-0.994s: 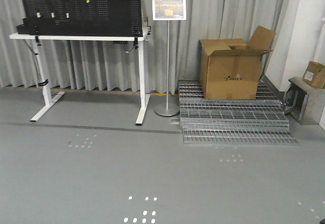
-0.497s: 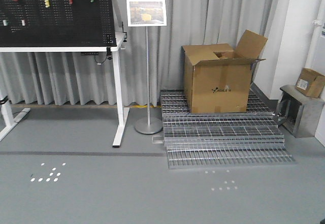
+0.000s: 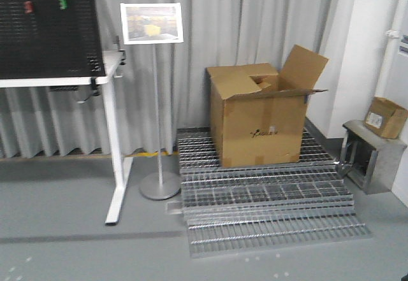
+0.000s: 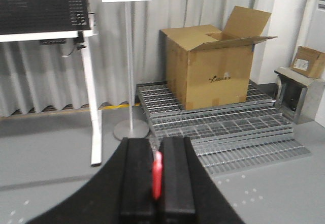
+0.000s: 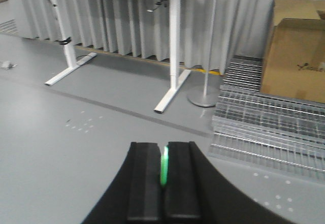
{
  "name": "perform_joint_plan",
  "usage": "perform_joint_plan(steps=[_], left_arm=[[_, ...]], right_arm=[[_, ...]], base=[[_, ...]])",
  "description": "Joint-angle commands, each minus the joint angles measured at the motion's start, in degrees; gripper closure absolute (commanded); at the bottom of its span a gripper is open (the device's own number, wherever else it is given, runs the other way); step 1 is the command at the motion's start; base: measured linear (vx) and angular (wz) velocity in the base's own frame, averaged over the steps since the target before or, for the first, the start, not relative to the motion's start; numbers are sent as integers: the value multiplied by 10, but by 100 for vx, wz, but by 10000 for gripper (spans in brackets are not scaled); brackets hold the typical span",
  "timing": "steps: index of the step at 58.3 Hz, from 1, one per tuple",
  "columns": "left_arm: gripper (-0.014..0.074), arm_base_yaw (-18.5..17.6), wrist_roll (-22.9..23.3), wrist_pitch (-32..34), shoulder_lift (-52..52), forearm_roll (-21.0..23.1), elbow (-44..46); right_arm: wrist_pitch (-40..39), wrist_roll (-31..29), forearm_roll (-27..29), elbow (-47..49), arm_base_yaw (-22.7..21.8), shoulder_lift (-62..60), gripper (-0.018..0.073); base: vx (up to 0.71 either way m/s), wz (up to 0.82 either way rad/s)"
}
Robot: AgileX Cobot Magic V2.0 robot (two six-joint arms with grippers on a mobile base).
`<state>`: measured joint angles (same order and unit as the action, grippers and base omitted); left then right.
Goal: Sort red and green spoons into left cabinet
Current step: 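Drive across the room toward the white cabinet, then approach the open cabinet shelf with the blue tray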
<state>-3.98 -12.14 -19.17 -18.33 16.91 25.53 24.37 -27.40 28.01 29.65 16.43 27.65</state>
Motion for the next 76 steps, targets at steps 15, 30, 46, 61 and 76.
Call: perform_joint_plan(steps=[15,30,46,61,76], left_arm=[[600,1,0,46,-5,10,16],[600,1,0,48,-5,10,16],[600,1,0,48,-5,10,16],[600,1,0,48,-5,10,16],[600,1,0,50,-5,10,16]], right_arm=[[-41,-2,6,17,0,3,563],[-40,-2,6,17,0,3,563],[-41,-2,5,17,0,3,563],[-41,-2,5,17,0,3,563],[-41,-2,5,17,0,5,563]], base=[[59,-41],[57,-61],[53,-65],[50,-64],[47,-66]])
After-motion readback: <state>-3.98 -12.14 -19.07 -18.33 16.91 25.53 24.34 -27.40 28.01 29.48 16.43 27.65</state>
